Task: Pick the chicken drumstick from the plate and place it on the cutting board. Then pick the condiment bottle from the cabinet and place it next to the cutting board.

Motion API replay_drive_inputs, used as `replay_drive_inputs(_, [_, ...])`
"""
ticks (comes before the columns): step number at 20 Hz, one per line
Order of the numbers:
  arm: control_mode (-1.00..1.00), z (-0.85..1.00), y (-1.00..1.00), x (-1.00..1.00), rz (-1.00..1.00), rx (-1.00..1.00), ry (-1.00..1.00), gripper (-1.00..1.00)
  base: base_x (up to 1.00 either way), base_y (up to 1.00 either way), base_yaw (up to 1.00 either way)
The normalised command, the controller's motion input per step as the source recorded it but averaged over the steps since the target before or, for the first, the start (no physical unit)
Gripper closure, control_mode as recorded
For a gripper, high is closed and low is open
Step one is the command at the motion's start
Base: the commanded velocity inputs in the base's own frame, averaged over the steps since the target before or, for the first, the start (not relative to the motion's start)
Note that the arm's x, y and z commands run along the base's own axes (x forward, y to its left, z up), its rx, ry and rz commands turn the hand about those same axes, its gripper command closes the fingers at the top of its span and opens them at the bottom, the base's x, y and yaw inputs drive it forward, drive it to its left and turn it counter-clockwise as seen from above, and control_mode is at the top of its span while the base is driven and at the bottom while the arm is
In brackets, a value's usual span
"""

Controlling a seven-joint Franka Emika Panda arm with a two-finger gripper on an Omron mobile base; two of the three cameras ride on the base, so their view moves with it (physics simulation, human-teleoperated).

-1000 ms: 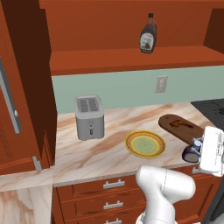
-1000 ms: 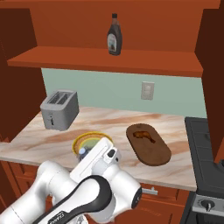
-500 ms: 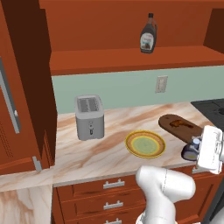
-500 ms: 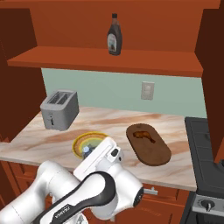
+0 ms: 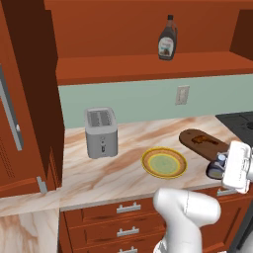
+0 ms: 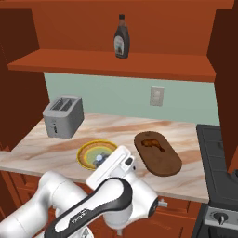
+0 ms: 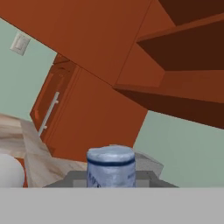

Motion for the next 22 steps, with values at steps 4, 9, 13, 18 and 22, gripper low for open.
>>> replay_drive_inputs(4, [-1.0,-0.1,-0.1,0.23,0.0,0.0,-0.01,1.0,0.0,0.0,0.0])
replay_drive_inputs(9, [-1.0,-0.12,-0.08,0.25,0.0,0.0,-0.01,1.0,0.0,0.0,0.0])
replay_drive_inputs(13, [-1.0,-0.14,-0.07,0.25,0.0,0.0,-0.01,1.0,0.0,0.0,0.0])
replay_drive_inputs(18, [-1.0,-0.21,-0.09,0.18,0.0,0.0,-0.01,1.0,0.0,0.0,0.0])
replay_drive_inputs(22, [-1.0,-0.25,-0.09,0.13,0.0,0.0,0.0,1.0,0.0,0.0,0.0])
